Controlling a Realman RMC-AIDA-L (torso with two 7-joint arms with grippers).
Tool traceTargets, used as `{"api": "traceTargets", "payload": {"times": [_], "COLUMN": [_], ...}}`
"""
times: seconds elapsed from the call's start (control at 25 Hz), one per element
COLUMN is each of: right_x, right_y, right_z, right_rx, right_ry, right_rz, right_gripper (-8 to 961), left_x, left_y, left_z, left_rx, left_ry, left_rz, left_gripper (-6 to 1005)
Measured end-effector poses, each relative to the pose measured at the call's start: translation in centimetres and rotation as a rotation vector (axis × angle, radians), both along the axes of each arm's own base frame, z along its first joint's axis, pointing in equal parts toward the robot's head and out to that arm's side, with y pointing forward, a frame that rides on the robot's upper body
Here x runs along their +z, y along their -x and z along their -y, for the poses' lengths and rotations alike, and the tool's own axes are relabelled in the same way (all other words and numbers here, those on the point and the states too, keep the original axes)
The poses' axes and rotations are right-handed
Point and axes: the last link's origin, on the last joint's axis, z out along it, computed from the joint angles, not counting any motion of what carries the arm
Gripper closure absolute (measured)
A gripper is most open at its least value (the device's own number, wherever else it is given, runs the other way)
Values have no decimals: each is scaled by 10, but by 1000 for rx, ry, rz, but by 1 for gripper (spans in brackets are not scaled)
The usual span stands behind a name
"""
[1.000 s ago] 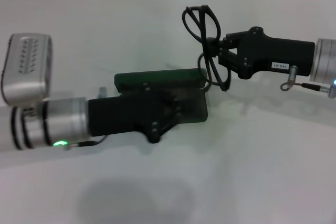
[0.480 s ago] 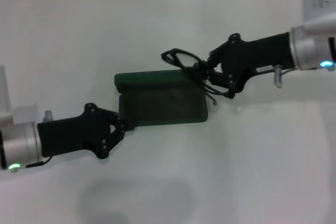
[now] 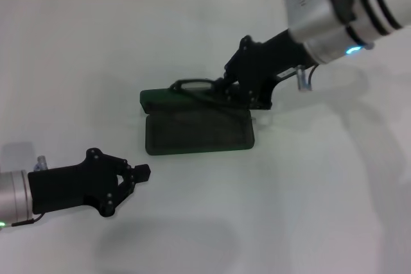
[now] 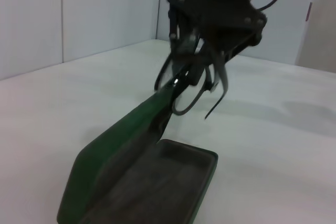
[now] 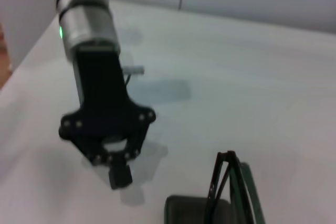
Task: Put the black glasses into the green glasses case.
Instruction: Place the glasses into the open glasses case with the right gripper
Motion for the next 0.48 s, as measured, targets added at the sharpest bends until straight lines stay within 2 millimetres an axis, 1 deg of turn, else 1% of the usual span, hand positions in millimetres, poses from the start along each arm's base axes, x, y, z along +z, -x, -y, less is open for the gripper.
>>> {"api": "traceTargets", "payload": {"times": [0.08, 0.12, 0.32, 0.48], "right_x": [-3, -12, -23, -29], "right_y": [2, 7, 16, 17], "right_z": [0, 0, 2, 2], "right_rx": [7, 30, 65, 69], "right_ry": [-2, -12, -12, -27], "right_rz": [23, 71, 106, 120], "right_gripper": [754, 753, 752, 751], "left_x": [0, 0, -1, -3], "left_y": [0, -1, -3, -6], "left_z": [0, 1, 1, 1], "left_rx": [-1, -7, -12, -24], "left_ry": [1, 6, 13, 26], "left_rz": [2, 9, 13, 19], "left_gripper": [953, 953, 952, 951]}}
